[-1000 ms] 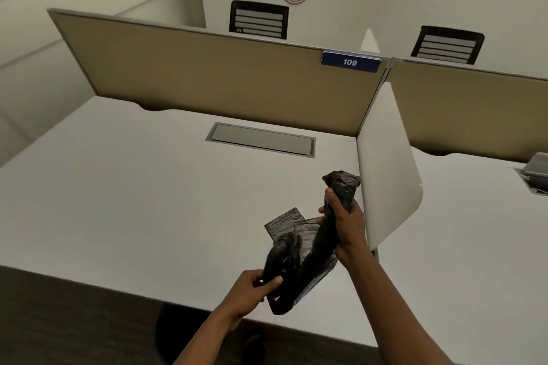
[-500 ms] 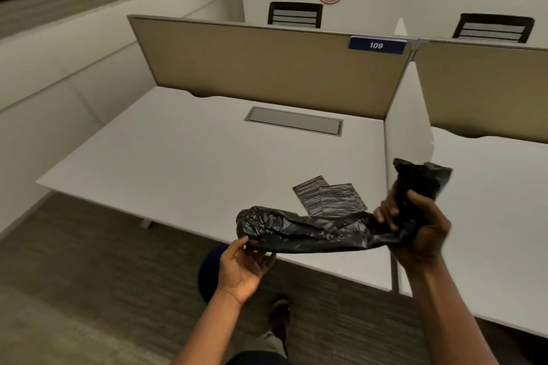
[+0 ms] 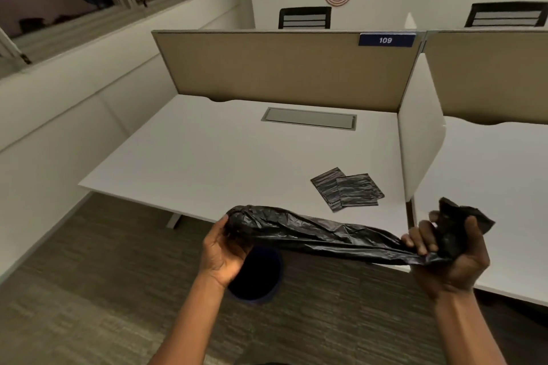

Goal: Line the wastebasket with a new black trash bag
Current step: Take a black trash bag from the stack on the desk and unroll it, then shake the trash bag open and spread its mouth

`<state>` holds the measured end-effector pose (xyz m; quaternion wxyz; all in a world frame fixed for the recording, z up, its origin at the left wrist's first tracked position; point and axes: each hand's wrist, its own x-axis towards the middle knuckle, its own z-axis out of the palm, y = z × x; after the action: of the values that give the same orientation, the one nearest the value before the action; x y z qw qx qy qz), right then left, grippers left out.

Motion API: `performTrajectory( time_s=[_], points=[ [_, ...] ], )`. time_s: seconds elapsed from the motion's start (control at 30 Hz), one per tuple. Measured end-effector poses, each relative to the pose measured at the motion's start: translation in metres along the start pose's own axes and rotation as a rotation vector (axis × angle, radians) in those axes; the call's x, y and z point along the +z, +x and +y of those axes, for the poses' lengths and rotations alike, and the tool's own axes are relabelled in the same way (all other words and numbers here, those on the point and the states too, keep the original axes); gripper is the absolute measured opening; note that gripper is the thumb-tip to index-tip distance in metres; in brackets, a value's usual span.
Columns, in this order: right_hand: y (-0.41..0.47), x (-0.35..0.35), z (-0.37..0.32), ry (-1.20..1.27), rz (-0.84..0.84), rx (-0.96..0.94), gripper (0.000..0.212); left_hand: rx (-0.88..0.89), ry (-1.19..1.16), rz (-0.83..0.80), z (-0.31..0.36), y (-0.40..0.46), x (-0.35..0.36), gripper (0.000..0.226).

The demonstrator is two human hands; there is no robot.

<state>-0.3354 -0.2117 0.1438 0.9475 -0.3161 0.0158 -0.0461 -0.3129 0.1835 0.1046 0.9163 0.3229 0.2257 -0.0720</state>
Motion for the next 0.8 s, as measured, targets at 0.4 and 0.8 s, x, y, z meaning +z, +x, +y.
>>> performTrajectory(
  time_s=[0.4,0.8],
  points=[
    [0.014,0.083,0.052,0.044,0.031,-0.053,0.04,-0.128,0.229,0.272,0.055,-0.012,-0.072,0.004],
    [0.018,0.18,0.148,0.02,-0.1,0.091,0.05,-0.038,0.166,0.453,0.097,-0.034,-0.197,0.014]
  ],
)
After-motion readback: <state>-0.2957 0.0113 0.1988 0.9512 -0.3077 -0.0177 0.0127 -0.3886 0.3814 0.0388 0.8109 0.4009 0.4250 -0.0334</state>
